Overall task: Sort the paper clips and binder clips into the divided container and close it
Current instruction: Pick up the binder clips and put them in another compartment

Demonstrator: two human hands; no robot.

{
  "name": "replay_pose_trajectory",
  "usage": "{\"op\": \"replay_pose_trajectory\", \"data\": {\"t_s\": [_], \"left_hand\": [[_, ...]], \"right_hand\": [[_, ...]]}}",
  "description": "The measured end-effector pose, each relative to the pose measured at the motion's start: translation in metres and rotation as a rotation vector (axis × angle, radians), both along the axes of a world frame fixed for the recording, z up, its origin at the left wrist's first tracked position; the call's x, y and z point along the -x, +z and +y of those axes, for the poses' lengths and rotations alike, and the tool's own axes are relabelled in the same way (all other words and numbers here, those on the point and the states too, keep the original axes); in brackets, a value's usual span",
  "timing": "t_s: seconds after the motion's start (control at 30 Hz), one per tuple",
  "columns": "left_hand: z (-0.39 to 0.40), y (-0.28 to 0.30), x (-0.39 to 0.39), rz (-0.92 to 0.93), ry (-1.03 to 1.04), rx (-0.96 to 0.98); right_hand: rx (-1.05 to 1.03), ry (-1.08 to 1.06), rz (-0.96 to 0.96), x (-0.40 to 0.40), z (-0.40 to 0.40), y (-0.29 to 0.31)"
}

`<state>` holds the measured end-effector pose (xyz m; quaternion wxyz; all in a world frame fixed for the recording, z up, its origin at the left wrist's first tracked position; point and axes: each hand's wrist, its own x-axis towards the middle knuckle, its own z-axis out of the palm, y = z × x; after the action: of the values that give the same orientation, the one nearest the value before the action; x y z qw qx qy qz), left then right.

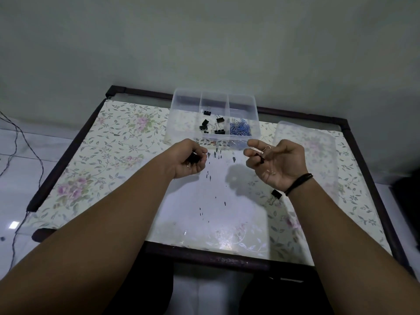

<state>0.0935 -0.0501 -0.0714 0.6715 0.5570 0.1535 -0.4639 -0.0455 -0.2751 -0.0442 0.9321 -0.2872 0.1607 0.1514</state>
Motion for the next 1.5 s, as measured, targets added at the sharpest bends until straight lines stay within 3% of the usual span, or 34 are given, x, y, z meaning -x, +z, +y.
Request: {"op": "replay_pose_trajectory", "data": {"t_s": [0.1, 0.17, 0.27, 0.33, 0.6, 0.93, 1.03, 1.2, 1.3, 1.4, 1.5], "left_hand": [[-0.004, -0.001, 0.001, 0.024, -0.014, -0.007], [-0.008, -0.003, 0.000, 0.010, -0.043, -0.039], [-0.017, -0.005, 0.000, -0.008, -0.072, -0.070], [-0.024, -0.004, 0.002, -0.031, -0.091, -0.086], [-0.041, 0.002, 0.016, -0.087, -0.122, -0.112], [-0.029, 0.016, 0.012, -0.116, -0.095, -0.099], [-0.027, 0.021, 0.011, -0.111, -0.082, -0.085], [-0.029, 0.027, 0.003, -0.026, 0.034, 0.002], [-0.034, 0.035, -0.006, 0.052, 0.204, 0.114], [-0.047, 0.050, -0.025, 0.077, 0.437, 0.262], [-0.065, 0.065, -0.047, 0.001, 0.540, 0.306]], "right_hand": [[0.138, 0.048, 0.123, -0.003, -0.005, 0.010], [0.655, 0.133, 0.212, 0.003, -0.011, 0.011], [1.728, 0.403, 0.285, 0.022, -0.019, 0.003], [2.028, 0.514, 0.271, 0.035, -0.023, -0.009], [2.202, 0.666, 0.143, 0.061, -0.030, -0.040], [2.297, 1.074, 0.131, 0.048, 0.003, -0.036], [2.093, 0.952, 0.121, 0.041, 0.016, -0.037], [0.957, 0.336, 0.202, 0.024, 0.035, -0.008], [0.516, 0.098, 0.174, 0.001, 0.042, 0.011], [0.280, -0.181, 0.205, -0.039, 0.045, 0.029], [0.300, -0.387, 0.226, -0.089, 0.043, 0.040]]}}
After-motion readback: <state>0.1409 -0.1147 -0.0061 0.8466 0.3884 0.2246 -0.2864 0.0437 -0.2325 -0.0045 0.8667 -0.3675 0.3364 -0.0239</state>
